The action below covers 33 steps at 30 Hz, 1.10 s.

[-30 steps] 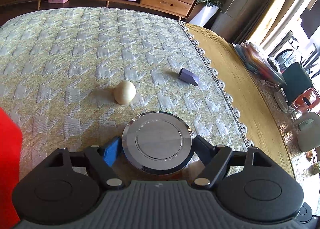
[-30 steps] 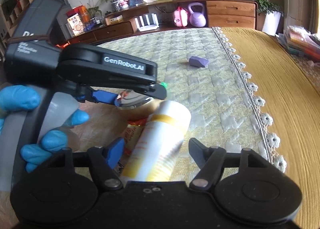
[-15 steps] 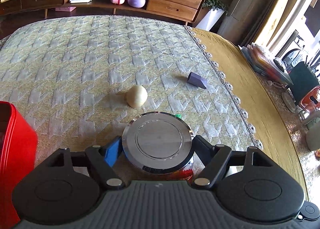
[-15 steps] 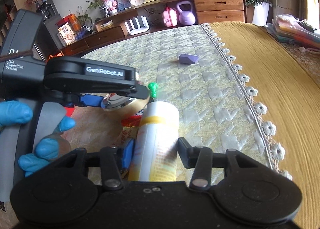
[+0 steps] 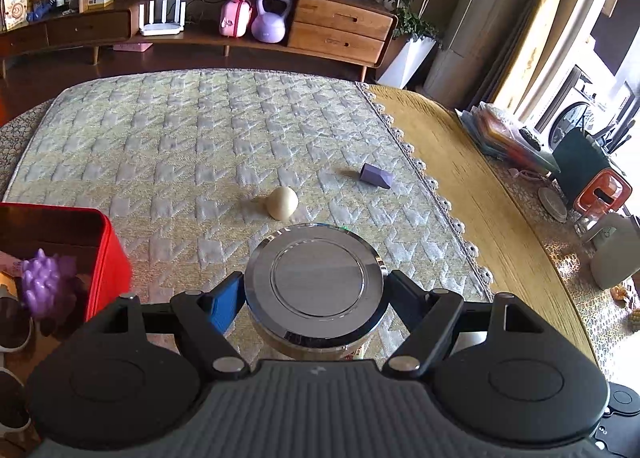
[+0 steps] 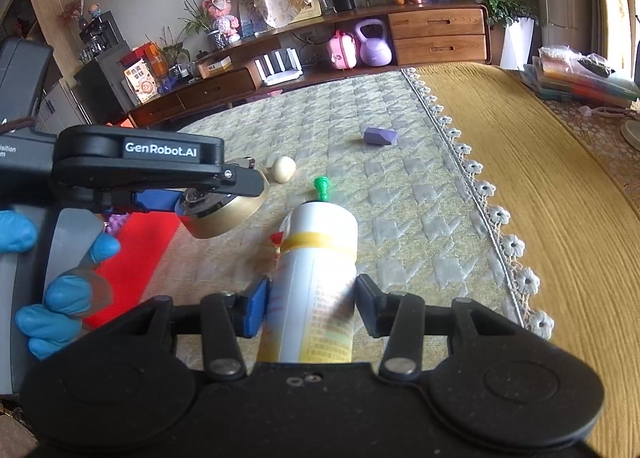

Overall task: Organize rigid objects
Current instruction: 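Lift and carry the silver tin and white bottle with both tools over the red box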

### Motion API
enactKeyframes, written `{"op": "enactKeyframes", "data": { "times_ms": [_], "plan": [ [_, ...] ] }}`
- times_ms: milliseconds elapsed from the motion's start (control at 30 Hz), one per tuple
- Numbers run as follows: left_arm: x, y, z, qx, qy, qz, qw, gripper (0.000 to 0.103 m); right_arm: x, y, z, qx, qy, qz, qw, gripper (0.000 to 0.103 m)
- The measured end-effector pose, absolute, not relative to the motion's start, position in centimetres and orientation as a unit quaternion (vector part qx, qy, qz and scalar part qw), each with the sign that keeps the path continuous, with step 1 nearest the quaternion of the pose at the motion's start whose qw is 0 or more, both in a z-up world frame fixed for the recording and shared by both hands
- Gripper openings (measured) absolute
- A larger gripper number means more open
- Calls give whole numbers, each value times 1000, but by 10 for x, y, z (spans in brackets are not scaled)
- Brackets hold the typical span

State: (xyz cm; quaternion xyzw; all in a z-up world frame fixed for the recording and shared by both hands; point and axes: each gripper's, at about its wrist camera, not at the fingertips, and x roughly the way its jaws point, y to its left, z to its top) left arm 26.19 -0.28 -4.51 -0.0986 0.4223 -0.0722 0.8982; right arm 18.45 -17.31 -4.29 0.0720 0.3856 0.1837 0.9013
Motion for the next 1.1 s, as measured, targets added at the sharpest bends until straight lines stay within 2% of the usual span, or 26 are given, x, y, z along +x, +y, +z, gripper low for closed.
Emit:
{"op": "enactKeyframes", "data": {
  "times_ms": [600, 1100],
  "plan": [
    [187, 54, 11, -89, 389, -51, 916, 77, 145, -140, 11, 66, 347, 220, 909, 46],
    [159, 154, 11, -108, 380, 19, 918, 77, 141, -66, 18, 47, 348, 270, 896, 46]
  ]
}}
